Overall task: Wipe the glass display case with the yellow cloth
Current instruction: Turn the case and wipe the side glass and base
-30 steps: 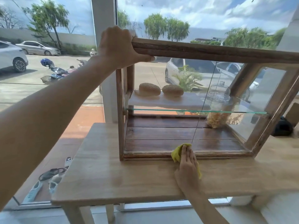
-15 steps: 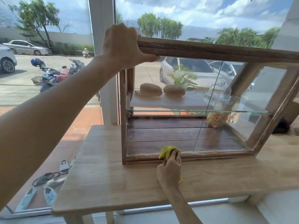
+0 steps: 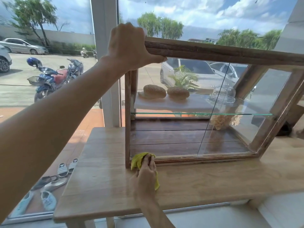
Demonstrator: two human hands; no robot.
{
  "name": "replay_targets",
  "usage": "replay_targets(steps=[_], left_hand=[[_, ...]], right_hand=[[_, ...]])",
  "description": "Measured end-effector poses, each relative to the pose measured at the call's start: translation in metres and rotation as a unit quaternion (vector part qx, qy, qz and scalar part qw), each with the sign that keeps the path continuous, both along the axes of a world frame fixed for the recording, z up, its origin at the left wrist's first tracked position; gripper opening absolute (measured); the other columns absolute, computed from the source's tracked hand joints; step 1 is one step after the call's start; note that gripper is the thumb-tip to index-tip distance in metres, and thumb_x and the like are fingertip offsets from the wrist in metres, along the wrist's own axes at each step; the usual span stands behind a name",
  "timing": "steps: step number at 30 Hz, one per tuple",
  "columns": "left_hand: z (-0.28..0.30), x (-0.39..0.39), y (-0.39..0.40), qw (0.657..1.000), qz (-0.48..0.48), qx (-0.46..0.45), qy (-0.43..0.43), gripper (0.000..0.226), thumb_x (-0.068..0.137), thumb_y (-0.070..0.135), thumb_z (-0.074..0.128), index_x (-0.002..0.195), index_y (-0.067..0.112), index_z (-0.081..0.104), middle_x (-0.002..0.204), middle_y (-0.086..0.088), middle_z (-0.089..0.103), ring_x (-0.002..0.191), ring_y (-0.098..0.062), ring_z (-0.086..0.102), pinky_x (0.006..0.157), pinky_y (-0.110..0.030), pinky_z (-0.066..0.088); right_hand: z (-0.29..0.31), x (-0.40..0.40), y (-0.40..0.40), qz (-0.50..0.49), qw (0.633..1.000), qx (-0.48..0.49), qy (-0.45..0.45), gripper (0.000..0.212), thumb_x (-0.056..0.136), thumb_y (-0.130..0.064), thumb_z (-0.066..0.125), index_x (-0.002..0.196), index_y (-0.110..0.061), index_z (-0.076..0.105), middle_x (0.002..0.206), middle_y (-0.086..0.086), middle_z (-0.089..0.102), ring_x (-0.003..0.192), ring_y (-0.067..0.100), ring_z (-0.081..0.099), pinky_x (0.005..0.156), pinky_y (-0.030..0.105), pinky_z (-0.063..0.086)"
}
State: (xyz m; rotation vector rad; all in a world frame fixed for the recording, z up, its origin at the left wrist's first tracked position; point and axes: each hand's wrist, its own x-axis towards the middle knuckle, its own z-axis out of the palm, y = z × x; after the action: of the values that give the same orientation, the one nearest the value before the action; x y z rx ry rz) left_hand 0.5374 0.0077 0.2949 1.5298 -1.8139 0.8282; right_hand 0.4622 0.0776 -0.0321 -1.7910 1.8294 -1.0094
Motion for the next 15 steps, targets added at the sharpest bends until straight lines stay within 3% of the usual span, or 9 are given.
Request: replay_targets(steps=[7, 15], left_hand=[[-0.001, 0.000, 0.000, 1.000, -0.007, -0.007, 0.004, 0.085, 0.059, 0.087, 0.048, 0.088, 0.008, 0.065, 0.068, -0.004, 0.050, 0.070, -0.021, 0.044, 0.070, -0.031, 0.033], [0.000, -0.001, 0.005, 1.000, -0.009, 0.008, 0.003, 0.081, 0.061, 0.085, 0.049, 0.085, 0.009, 0.063, 0.054, 0.006, 0.033, 0.067, -0.019, 0.044, 0.068, -0.028, 0.033]], right_hand=[[0.000, 0.024, 0.013, 0.108, 0.994, -0.004, 0.006, 0.066, 0.095, -0.013, 0.041, 0.151, -0.005, 0.005, 0.159, 0.009, 0.005, 0.147, 0.016, 0.003, 0.107, 0.013, -0.007], [-0.003, 0.014, 0.017, 0.153, 0.987, -0.016, -0.038, 0.062, 0.095, -0.010, 0.043, 0.150, -0.010, 0.015, 0.156, 0.000, 0.019, 0.144, 0.009, 0.012, 0.113, 0.012, 0.007]])
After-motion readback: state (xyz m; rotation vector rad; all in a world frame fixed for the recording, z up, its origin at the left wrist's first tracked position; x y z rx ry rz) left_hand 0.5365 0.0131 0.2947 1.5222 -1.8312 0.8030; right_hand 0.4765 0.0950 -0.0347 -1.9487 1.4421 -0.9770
